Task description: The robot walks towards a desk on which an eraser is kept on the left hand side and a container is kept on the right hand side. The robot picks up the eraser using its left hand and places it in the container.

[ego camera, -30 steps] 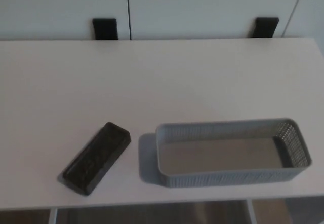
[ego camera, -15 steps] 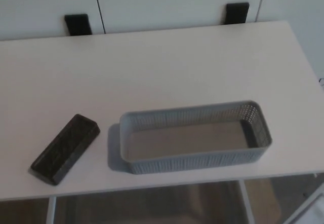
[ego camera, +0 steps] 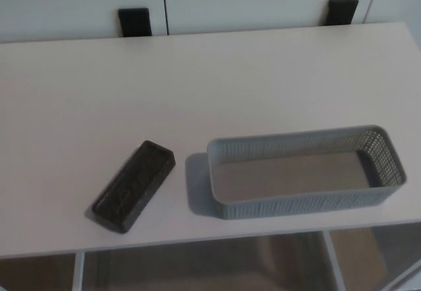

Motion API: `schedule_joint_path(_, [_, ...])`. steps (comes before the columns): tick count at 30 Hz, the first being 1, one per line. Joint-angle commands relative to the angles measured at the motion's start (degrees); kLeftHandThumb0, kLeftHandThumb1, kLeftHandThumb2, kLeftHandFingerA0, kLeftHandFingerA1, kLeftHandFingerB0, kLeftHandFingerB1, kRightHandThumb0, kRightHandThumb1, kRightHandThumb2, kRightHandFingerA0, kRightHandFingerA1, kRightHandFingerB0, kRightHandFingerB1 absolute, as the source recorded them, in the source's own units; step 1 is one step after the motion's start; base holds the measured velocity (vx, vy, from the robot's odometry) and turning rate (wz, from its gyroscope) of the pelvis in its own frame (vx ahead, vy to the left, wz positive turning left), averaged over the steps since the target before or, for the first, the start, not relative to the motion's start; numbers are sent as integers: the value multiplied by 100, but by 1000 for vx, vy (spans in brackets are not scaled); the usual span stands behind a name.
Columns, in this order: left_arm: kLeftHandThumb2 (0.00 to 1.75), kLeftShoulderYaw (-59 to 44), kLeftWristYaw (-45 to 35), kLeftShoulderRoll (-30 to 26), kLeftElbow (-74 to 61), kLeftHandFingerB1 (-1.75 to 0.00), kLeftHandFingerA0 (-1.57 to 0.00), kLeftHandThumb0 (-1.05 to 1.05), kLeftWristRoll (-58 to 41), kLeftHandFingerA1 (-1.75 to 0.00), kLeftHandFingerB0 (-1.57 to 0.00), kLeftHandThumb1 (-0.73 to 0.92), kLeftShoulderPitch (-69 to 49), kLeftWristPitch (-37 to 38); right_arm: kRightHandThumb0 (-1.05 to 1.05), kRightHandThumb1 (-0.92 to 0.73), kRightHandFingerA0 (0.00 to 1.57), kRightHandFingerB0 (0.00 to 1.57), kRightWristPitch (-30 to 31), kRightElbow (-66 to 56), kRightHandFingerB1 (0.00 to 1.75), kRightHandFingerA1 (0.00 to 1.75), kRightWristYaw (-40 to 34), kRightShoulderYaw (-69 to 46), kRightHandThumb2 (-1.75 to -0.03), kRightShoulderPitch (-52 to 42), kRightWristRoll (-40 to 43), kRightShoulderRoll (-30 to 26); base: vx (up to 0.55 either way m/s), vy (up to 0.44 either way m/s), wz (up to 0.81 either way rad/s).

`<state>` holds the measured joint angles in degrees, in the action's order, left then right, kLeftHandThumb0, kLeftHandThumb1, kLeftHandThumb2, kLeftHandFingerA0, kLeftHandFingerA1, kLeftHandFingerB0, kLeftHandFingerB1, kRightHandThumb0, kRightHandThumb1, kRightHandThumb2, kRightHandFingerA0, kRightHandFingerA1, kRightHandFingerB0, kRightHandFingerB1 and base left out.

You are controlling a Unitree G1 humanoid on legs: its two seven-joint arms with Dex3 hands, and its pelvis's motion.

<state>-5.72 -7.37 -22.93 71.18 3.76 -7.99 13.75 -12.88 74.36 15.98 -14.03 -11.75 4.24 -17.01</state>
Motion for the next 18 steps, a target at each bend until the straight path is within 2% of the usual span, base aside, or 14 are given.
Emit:
schedule_joint_path(1, [60, 91, 49, -91, -52, -33, -36, -28, 102, -38, -27, 67, -30, 93, -57, -47, 46, 32, -93, -5, 36, 50, -30, -2, -55, -12, -29, -73, 1, -94, 11])
schedule_joint_path(7, [61, 96, 83, -95, -41, -34, -40, -28, 95, -40, -28, 67, -40, 75, -55, -47, 43, 30, -91, -7, 35, 48, -6, 9, -55, -38, -26, -54, -1, -47, 2])
schedule_joint_path(8, [60, 124, 86, -102, -19, -33, -37, -28, 129, -39, -28, 67, -25, 80, -64, -40, 40, 27, -70, 5, 44, 56, -23, 7, -73, -19, -28, -53, 0, 0, 0])
schedule_joint_path(9, [60, 148, 61, -114, -33, -33, -35, -28, 148, -39, -27, 67, -34, 93, -56, -47, 44, 31, -73, 26, 35, 50, -23, 13, -55, -11, -40, -56, 0, 0, 0])
schedule_joint_path(14, [59, 295, 182, -120, -14, -34, -33, -28, 262, -38, -28, 65, -58, 199, -56, -47, 45, 32, -114, -14, 36, 50, -20, 9, -55, -87, -28, -56, 0, 0, 0])
schedule_joint_path(16, [67, 352, 184, -111, -89, -36, -28, -36, 285, -39, -26, 64, -73, 164, -56, -47, 46, 32, -53, 16, 35, 48, -56, 8, -55, -68, -36, -74, 0, 0, 0])
schedule_joint_path(17, [67, 420, 193, -108, -174, -37, -29, -36, 337, -40, -26, 63, -115, 216, -58, -46, 46, 33, -62, 35, 35, 48, -43, -2, -55, -77, -35, -93, 0, 0, 0])
schedule_joint_path(18, [60, 440, 188, -102, -266, -33, -38, -30, 340, -39, -28, 65, -158, 296, -57, -46, 46, 32, -71, 42, 35, 47, -27, -10, -55, -74, -28, -97, 0, 0, 0])
